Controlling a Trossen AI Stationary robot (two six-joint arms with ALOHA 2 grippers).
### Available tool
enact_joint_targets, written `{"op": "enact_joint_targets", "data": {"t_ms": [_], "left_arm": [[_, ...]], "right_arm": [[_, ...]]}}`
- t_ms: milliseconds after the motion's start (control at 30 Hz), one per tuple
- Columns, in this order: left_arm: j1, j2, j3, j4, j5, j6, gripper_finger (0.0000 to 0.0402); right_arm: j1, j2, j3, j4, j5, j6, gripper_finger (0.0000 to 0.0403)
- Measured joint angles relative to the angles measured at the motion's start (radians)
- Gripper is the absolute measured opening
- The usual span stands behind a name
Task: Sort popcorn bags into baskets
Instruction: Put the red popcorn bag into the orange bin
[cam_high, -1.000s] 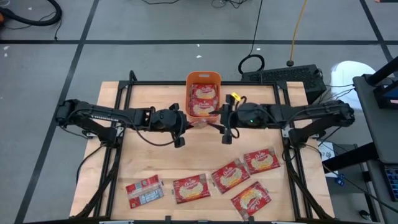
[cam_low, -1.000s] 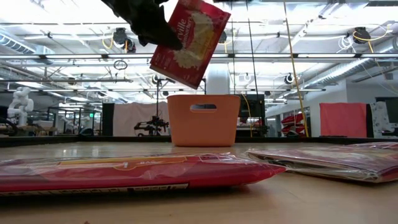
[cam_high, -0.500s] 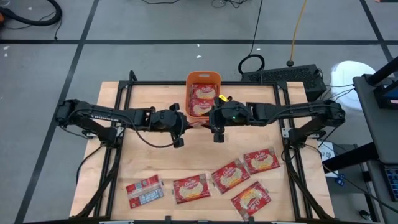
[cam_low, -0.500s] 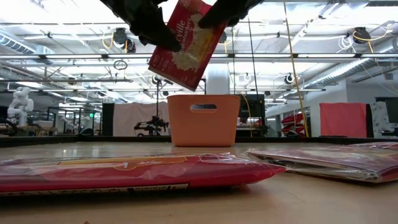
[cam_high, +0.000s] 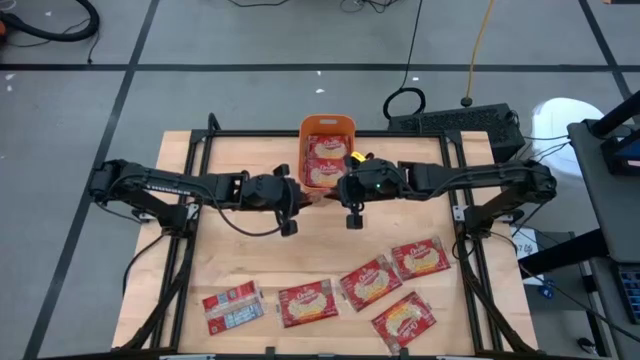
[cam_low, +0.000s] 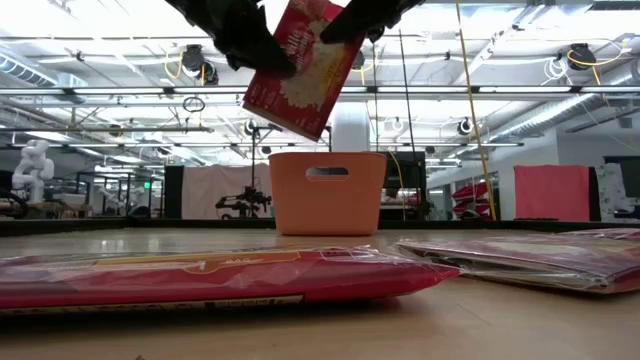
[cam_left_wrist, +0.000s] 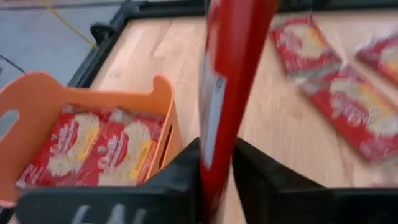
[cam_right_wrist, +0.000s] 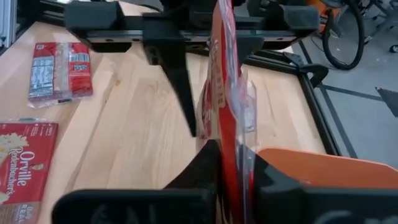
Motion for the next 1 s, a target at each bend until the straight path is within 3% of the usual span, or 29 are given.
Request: {"op": "enact_joint_targets", "data": {"t_ms": [233, 467, 633, 833, 1000], "left_arm": [[-0.002, -0.035, -0.001, -0.015, -0.063, -0.091, 0.0186], [-0.013, -0.143, 0.0, -0.024, -0.103, -0.093, 0.0233], [-0.016, -0.159, 0.0, -0.049, -0.185, -0.084, 0.0227], [-0.022, -0.133, -0.013, -0.048, -0.207, -0.123, 0.02], [-0.046, -0.129, -0.118, 0.063, -0.207, -0.175, 0.0177]], "right_arm": [[0.0, -0.055, 0.0, -0.096, 0.003, 0.014, 0.0011], [-0.001, -0.181, -0.089, -0.108, 0.01, 0.078, 0.0009], [-0.004, -0.29, -0.25, 0.166, 0.106, 0.086, 0.0009], [-0.038, -0.361, -0.485, 0.658, 0.108, 0.115, 0.0009], [-0.049, -0.366, -0.634, 0.897, 0.112, 0.178, 0.0009]]}}
